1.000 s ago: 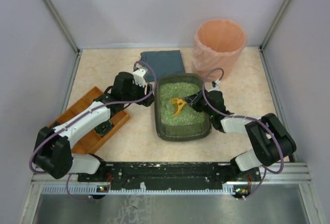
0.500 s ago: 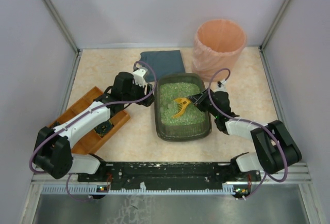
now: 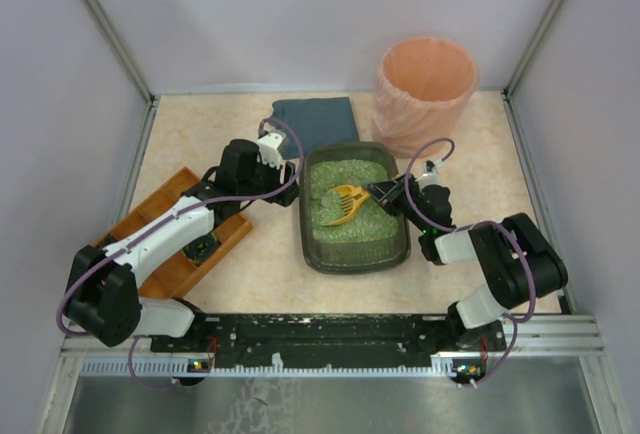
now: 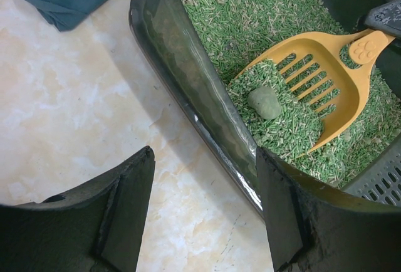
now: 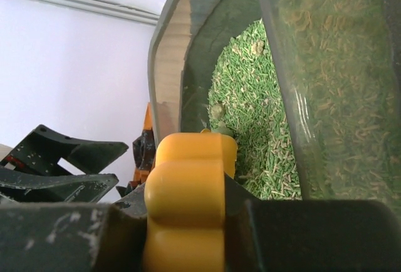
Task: Clean the litter box
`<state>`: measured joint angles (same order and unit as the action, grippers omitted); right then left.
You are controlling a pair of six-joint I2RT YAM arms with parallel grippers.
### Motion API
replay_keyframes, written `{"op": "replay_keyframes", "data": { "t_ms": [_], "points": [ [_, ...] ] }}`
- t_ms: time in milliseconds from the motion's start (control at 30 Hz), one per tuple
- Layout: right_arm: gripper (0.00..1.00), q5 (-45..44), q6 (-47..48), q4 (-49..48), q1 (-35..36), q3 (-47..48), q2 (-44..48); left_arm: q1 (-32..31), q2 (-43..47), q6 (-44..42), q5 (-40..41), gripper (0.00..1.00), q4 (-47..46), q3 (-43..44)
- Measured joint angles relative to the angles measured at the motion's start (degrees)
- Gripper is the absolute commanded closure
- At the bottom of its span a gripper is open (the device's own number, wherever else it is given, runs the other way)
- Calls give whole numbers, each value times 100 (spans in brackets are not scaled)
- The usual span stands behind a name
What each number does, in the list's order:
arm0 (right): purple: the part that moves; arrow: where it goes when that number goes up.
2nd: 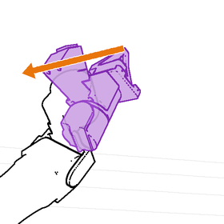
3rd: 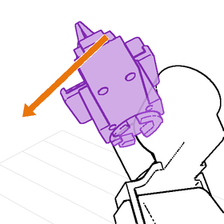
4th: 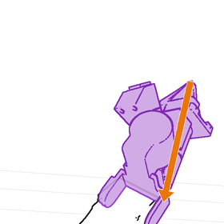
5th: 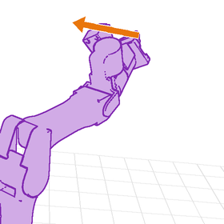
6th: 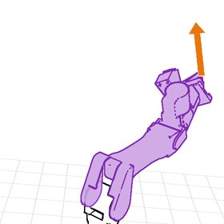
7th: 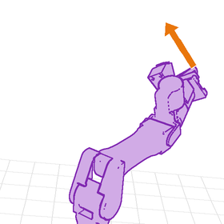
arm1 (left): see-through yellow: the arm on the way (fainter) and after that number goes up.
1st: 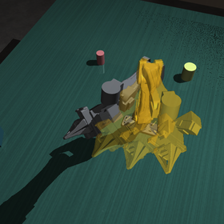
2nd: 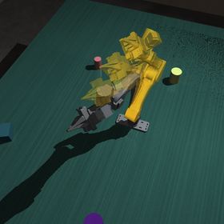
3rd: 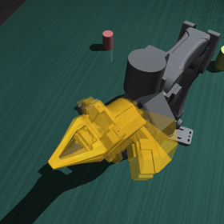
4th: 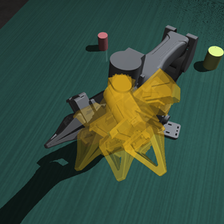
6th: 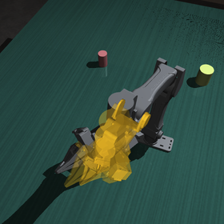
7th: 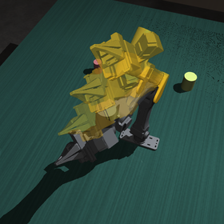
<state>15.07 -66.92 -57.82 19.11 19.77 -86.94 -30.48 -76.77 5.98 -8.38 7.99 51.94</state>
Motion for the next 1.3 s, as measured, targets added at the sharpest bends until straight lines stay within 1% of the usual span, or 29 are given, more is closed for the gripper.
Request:
{"op": "replay_keyframes", "data": {
  "t_ms": [233,400,567,700,867,933,1067,1200,1300],
  "points": [
    [100,52,-59,-269,-153,-118,31,0,0,0,17,28,2,0],
    [100,164,-136,-398,-385,-262,173,0,0,0,26,28,2,0],
    [100,391,-299,-557,-717,-407,299,0,9,2,26,26,-7,0],
    [100,745,-496,-761,-1008,-492,413,2,122,9,33,26,-39,-2],
    [100,1099,-787,-1270,-1521,-754,501,11,376,26,37,26,-212,-13],
    [100,1189,-953,-1637,-1637,-852,448,11,396,26,35,26,-247,-13],
    [100,1399,-1456,-2461,-1679,-850,9,17,398,28,33,26,-291,-17],
    [100,1565,-1803,-2603,-1856,-892,-240,37,398,42,28,26,-308,-42],
    [100,1565,-1923,-2638,-1825,-874,-278,39,398,48,28,26,-317,-57]
  ]
}}
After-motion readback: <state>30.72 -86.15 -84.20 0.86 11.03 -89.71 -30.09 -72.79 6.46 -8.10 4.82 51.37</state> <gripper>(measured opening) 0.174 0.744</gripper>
